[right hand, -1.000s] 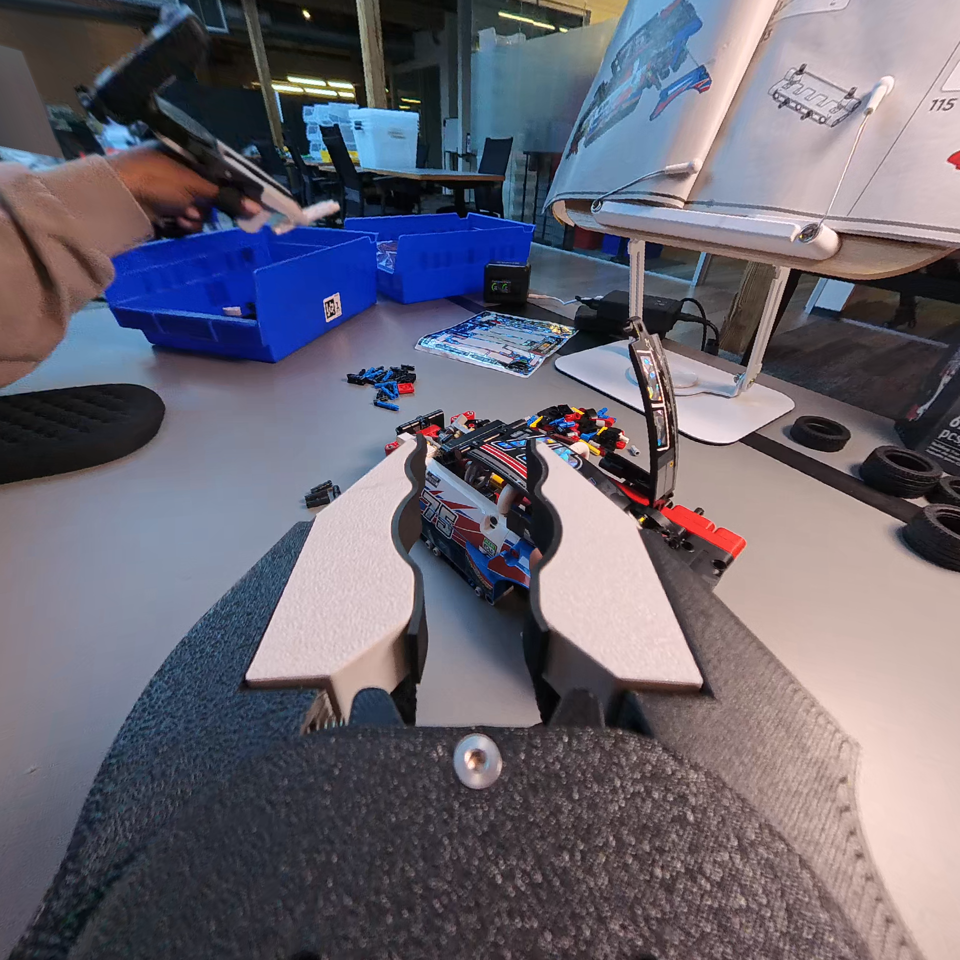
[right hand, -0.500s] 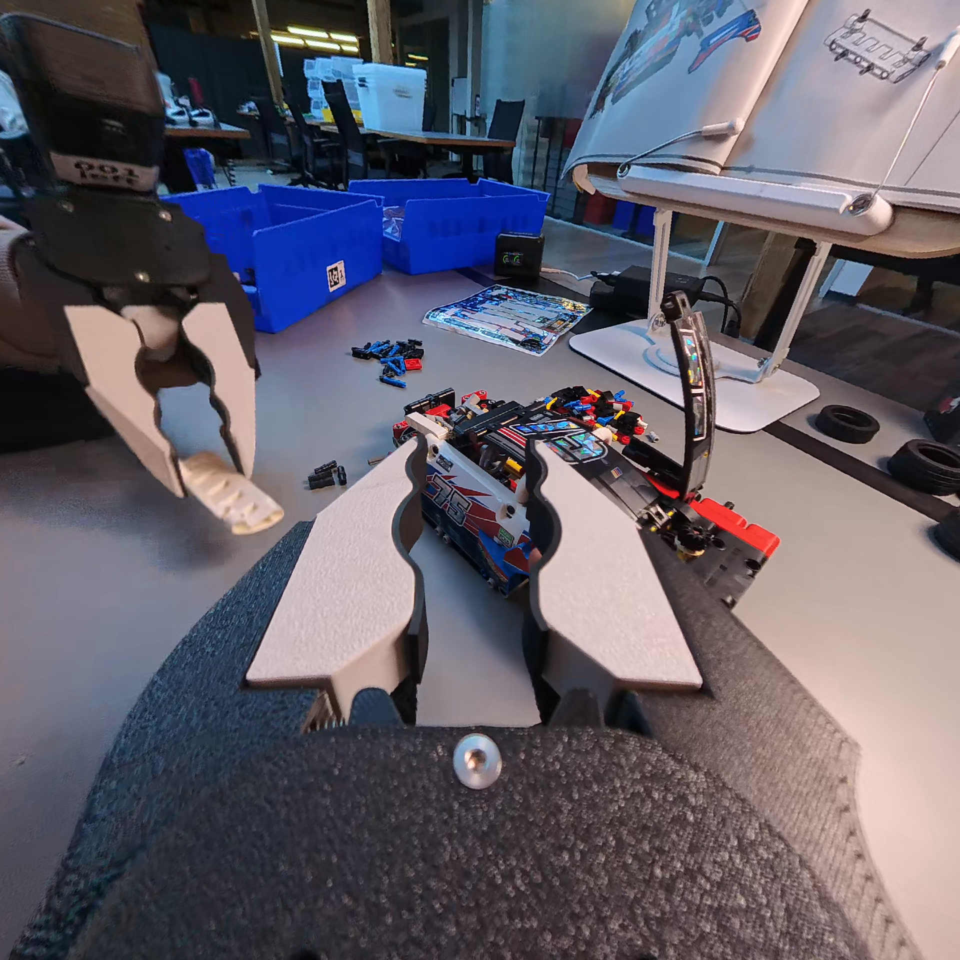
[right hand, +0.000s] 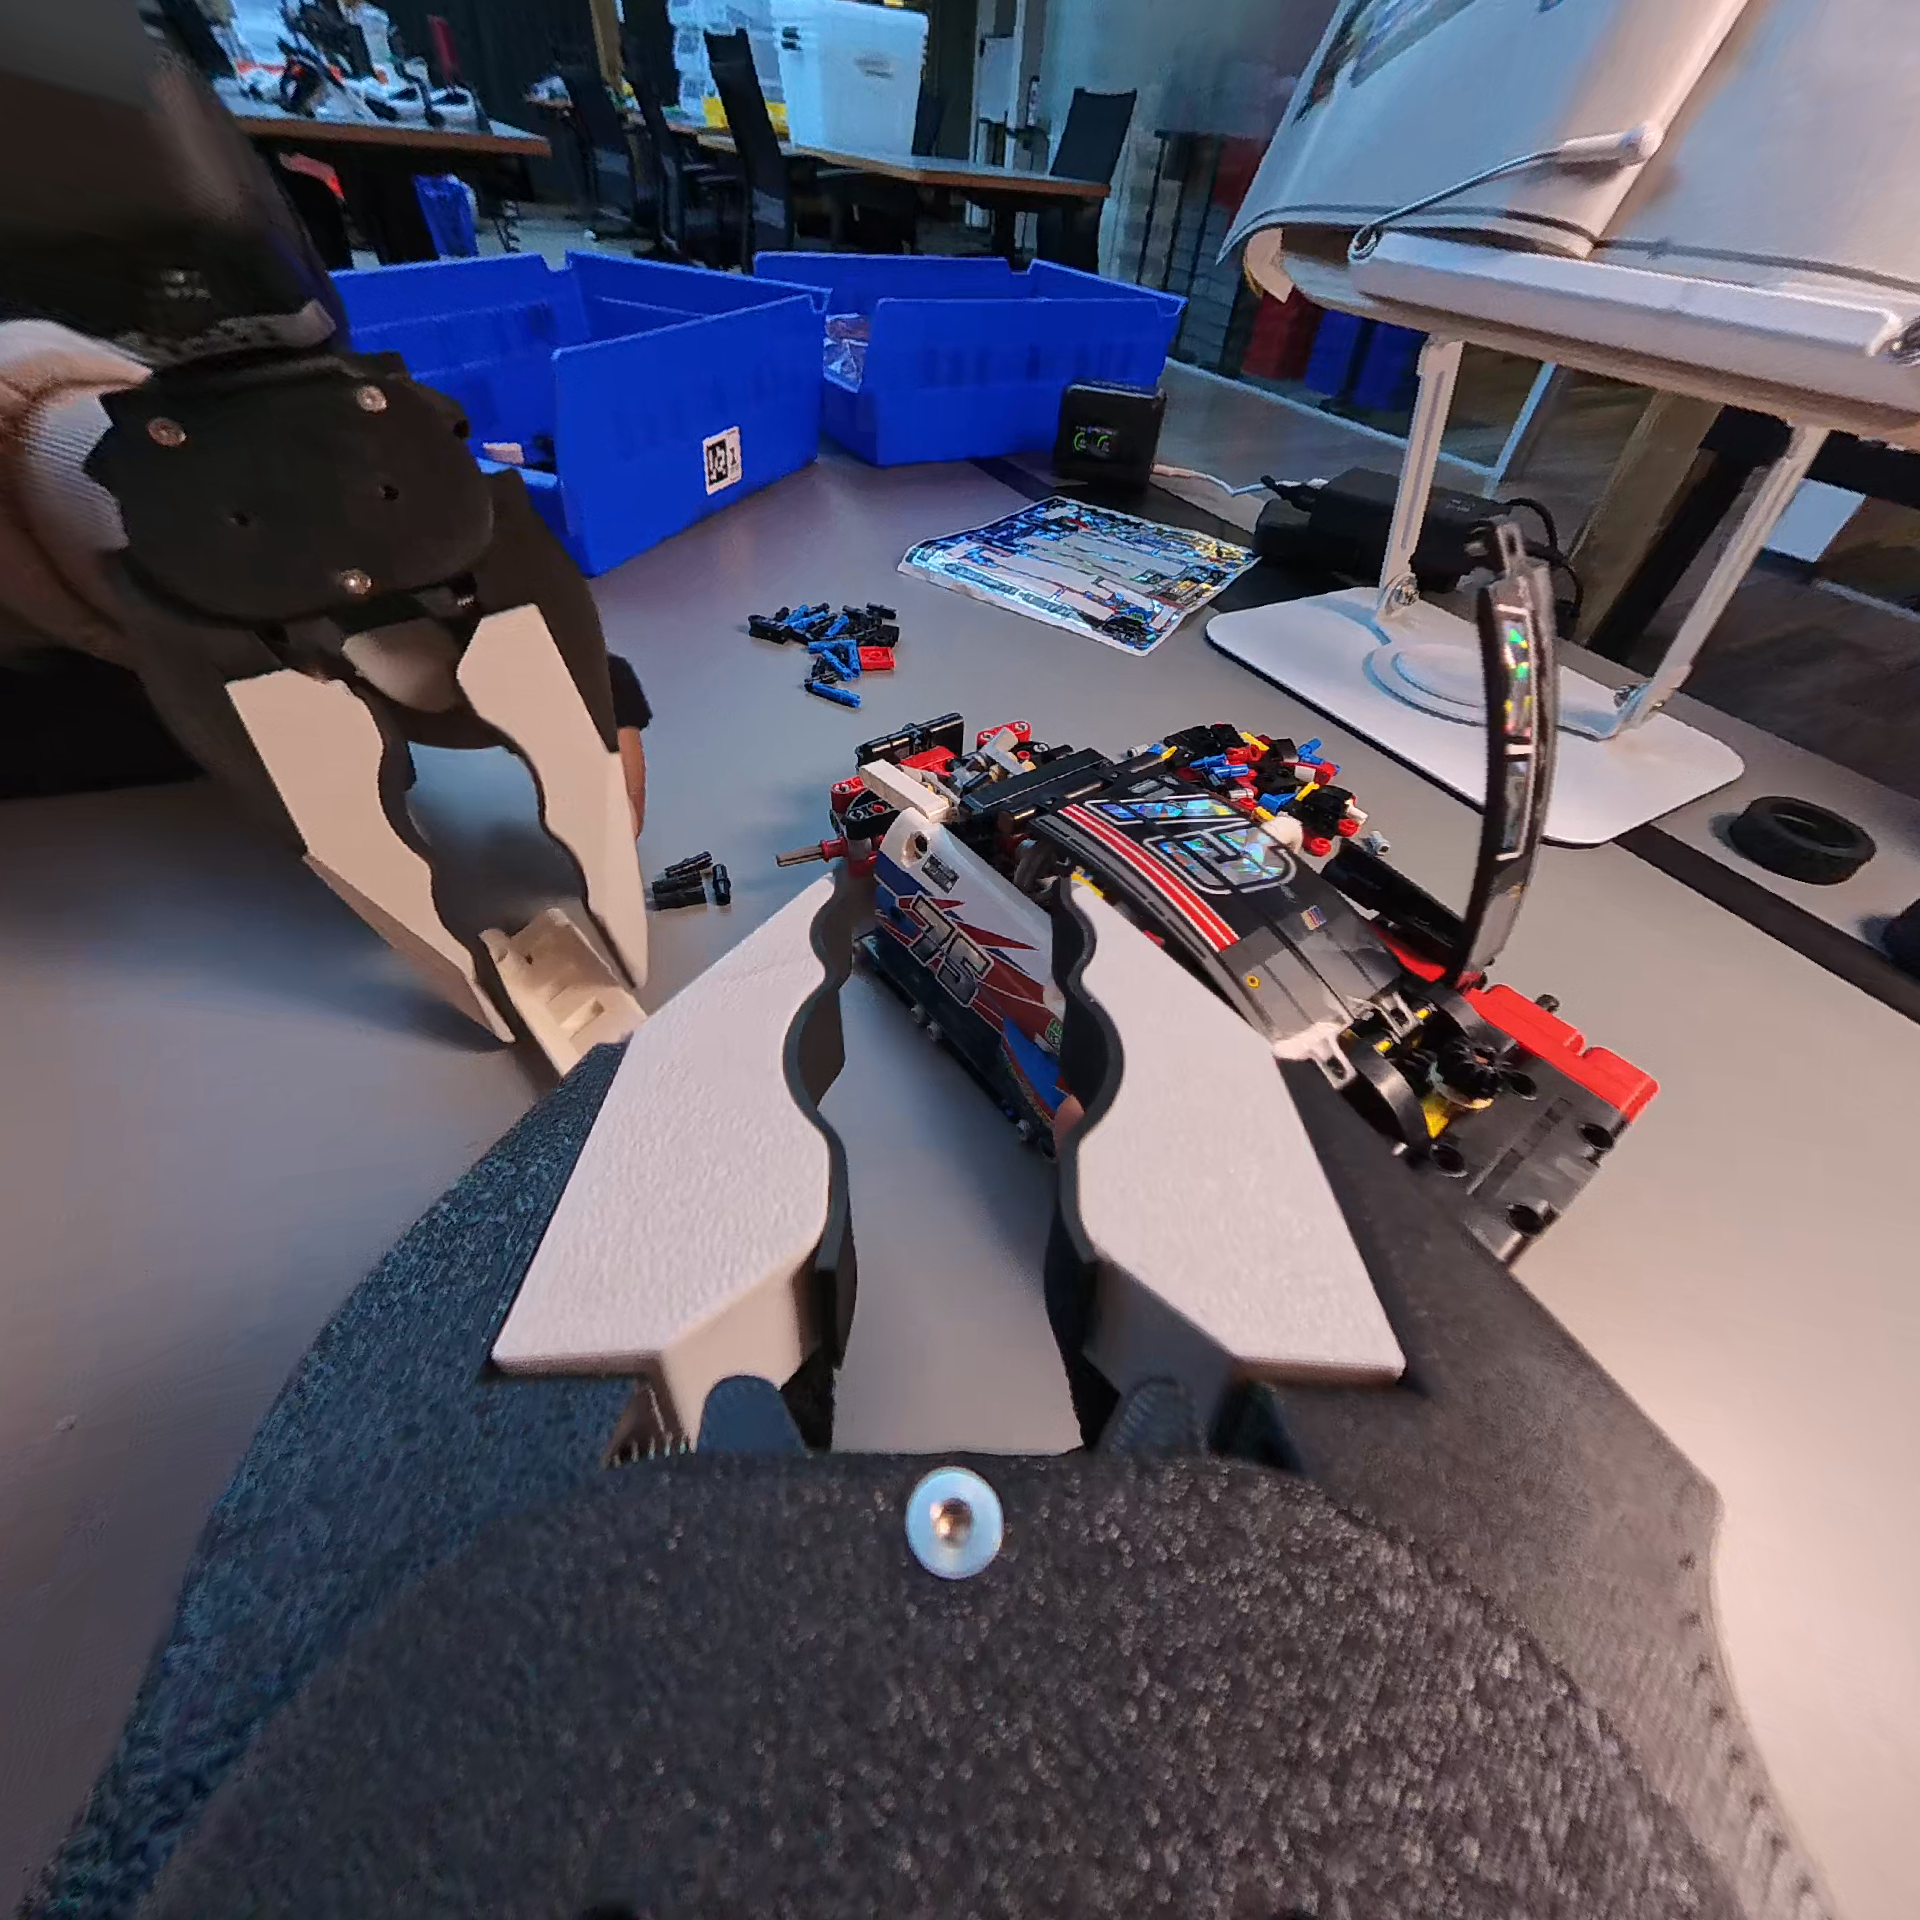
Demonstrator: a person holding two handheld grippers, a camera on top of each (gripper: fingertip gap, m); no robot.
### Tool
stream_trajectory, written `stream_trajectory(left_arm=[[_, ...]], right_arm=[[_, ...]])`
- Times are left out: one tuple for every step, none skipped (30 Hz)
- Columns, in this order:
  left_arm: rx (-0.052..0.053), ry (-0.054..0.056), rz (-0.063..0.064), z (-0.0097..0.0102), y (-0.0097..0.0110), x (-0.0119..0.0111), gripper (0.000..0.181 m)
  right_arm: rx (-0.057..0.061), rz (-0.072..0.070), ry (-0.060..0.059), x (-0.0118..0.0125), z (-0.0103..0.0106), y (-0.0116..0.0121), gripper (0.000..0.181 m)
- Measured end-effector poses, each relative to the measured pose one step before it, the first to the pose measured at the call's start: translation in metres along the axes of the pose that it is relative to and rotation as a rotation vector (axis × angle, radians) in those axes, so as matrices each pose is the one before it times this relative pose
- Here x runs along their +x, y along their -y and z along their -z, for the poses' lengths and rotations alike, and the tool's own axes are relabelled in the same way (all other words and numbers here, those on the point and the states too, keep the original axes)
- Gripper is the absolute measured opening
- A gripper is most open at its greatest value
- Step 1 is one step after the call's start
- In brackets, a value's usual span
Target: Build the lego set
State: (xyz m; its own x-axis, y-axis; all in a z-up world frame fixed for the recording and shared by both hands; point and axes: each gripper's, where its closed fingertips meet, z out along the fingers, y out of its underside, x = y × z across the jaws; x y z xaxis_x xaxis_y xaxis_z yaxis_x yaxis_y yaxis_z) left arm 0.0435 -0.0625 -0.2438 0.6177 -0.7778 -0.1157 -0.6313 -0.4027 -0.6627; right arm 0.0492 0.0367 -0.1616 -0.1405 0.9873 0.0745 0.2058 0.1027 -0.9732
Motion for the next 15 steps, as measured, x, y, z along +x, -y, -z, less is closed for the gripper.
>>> stream_trajectory(left_arm=[[0.0285,0.016,0.0075,0.00349,0.00234,-0.00339,0.034],[0.0396,0.0006,0.0212,0.00558,0.00404,-0.00231,0.035],[0.0491,-0.0055,0.034,0.00736,0.00524,-0.00266,0.037],[0.0522,0.0015,0.0376,0.00874,0.00563,-0.00462,0.037],[0.0438,0.011,0.0353,0.00945,0.00416,-0.00659,0.038],[0.0254,0.0276,0.0317,0.00968,0.00103,-0.0099,0.038],[0.0097,0.0419,0.0257,0.00945,-0.00215,-0.01261,0.039],[0.0,0.0396,0.0186,0.00862,-0.00455,-0.01264,0.038],[-0.0096,0.0221,0.018,0.00698,-0.0067,-0.00987,0.036],[-0.0191,0.0052,0.0212,0.00509,-0.00837,-0.0067,0.036],[-0.0171,0.0034,0.0198,0.00346,-0.00778,-0.00497,0.035],[-0.0125,-0.0056,0.0111,0.00192,-0.0064,-0.0017,0.034],[-0.016,-0.0216,0.0009,0.00043,-0.00576,0.00223,0.033],[-0.0168,-0.0156,-0.0054,-0.0009,-0.00479,0.00266,0.032],[-0.0125,-0.0025,-0.0114,-0.0018,-0.0029,0.00152,0.032]], right_arm=[[-0.0126,0.0105,0.0125,-0.00285,-0.00063,-0.00189,0.036],[-0.0146,0.0103,0.0136,-0.00316,-0.00087,-0.00225,0.036],[-0.0167,0.0102,0.0151,-0.00369,-0.00126,-0.00264,0.037],[-0.0195,0.0108,0.0185,-0.00434,-0.00158,-0.003,0.037],[-0.0218,0.011,0.0203,-0.00475,-0.00197,-0.00338,0.038],[-0.0234,0.0104,0.0191,-0.00461,-0.00215,-0.00351,0.038],[-0.0218,0.0092,0.019,-0.00473,-0.00225,-0.00319,0.038],[-0.0226,0.0058,0.0301,-0.00644,-0.00243,-0.00288,0.038],[-0.0259,0.0027,0.0418,-0.00848,-0.00256,-0.00272,0.039],[-0.0231,0.008,0.0351,-0.00802,-0.003,-0.00174,0.039],[-0.0282,0.0195,0.0251,-0.00675,-0.00374,-0.00207,0.039],[-0.0391,0.0291,0.0209,-0.00591,-0.00426,-0.00327,0.039],[-0.0418,0.0356,0.0152,-0.00468,-0.00465,-0.0033,0.04],[-0.045,0.0341,0.0111,-0.00316,-0.00476,-0.00347,0.041],[-0.0432,0.028,0.0129,-0.00243,-0.00449,-0.00306,0.042]])
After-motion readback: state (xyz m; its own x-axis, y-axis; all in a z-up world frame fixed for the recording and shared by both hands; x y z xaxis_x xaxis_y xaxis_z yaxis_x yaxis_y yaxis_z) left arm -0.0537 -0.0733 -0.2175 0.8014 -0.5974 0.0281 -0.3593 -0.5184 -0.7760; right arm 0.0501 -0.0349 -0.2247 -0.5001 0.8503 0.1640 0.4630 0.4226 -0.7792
